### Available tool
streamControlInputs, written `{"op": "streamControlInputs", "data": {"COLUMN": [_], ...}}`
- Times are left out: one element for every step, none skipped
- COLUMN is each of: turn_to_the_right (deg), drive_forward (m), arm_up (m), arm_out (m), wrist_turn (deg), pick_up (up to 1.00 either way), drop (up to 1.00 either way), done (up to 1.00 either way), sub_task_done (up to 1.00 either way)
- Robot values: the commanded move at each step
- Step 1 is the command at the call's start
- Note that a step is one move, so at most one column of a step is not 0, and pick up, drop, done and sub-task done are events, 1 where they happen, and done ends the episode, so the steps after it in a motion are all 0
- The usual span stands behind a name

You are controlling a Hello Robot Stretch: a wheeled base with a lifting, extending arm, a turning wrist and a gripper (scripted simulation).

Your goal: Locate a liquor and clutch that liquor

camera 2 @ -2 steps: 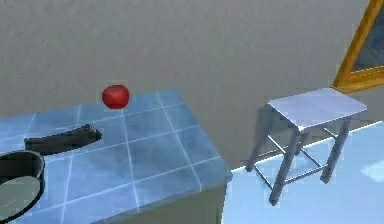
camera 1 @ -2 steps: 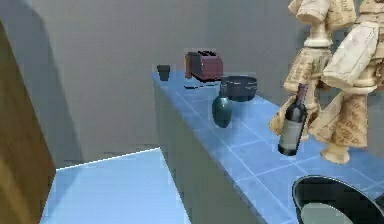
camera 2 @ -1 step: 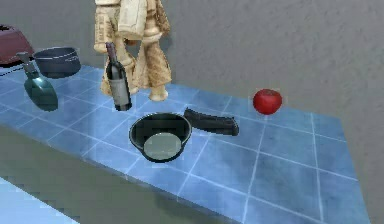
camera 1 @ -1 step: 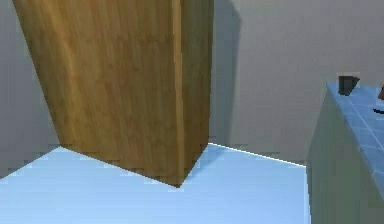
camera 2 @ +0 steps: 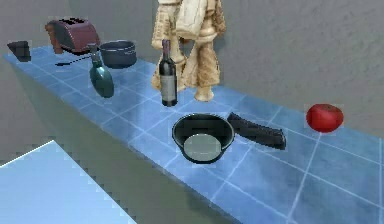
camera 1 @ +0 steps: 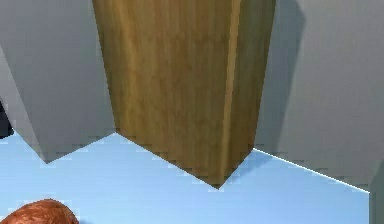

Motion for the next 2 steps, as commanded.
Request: {"op": "streamControlInputs", "data": {"turn_to_the_right": [0.0,0.0], "drive_forward": [0.00,0.00], "arm_up": [0.50,0.38], "arm_out": [0.00,0.00], "wrist_turn": [0.0,0.0], "pick_up": [0.00,0.00], "drop": [0.00,0.00], "done": [0.00,0.00], "sub_task_done": [0.00,0.00]}}
